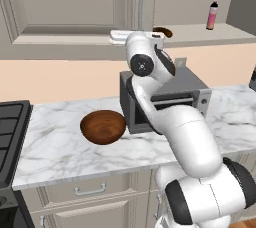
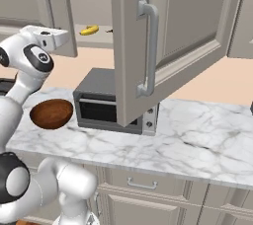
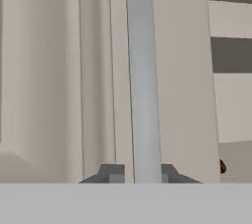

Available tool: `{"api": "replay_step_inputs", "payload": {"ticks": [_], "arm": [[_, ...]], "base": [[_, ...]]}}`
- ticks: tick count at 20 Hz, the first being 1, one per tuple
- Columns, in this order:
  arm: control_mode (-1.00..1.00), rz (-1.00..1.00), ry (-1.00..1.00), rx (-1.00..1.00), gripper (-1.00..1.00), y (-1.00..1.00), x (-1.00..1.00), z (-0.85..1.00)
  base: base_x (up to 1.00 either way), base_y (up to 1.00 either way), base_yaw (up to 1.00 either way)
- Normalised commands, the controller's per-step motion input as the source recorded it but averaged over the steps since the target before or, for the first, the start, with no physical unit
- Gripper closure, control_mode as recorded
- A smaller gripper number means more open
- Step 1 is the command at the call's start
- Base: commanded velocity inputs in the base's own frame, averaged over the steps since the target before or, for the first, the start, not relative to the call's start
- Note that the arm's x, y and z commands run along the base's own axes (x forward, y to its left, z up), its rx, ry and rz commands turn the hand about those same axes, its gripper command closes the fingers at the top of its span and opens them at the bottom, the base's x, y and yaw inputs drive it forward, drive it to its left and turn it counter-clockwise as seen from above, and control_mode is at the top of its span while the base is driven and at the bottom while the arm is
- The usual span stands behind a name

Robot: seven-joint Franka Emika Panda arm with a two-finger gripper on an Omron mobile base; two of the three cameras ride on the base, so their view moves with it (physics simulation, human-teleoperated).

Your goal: Open the cabinet. Pick the banana and banana from the cabinet and place them into the bowl. Then close the cabinet.

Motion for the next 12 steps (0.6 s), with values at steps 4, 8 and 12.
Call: {"api": "replay_step_inputs", "payload": {"ticks": [4,8,12], "arm": [[-1.0,-0.06,0.0,0.01,1.0,0.64,-0.84,0.15],[-1.0,-0.1,0.0,0.0,1.0,0.95,-0.8,0.0],[-1.0,-0.12,0.0,0.0,1.0,1.0,-0.88,0.0]], "base": [[0.0,0.0,0.0],[0.0,0.0,0.0],[0.0,0.0,0.0]]}}
